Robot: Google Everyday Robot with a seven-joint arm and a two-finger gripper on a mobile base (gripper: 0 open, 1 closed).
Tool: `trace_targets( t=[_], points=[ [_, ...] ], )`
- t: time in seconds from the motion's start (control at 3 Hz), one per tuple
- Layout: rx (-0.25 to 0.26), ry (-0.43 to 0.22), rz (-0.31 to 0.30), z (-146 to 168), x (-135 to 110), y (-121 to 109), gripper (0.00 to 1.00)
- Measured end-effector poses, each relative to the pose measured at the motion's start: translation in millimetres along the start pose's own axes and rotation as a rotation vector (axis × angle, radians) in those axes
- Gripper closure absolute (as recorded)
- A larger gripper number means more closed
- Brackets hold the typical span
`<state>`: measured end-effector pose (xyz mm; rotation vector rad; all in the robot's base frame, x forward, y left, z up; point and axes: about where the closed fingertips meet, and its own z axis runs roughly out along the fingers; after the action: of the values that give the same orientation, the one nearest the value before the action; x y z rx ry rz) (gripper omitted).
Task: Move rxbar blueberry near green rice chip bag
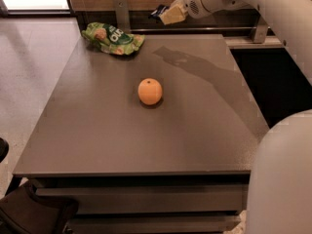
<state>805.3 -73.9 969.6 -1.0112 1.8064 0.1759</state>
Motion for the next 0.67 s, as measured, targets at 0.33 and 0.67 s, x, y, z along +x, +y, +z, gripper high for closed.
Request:
trace_targets(
  t=[0.33, 0.67],
  points=[
    [-0.089, -0.081, 0.064, 33, 16, 11, 1.0],
    [-0.088, -0.081, 0.057, 50, 16, 26, 1.0]
  ],
)
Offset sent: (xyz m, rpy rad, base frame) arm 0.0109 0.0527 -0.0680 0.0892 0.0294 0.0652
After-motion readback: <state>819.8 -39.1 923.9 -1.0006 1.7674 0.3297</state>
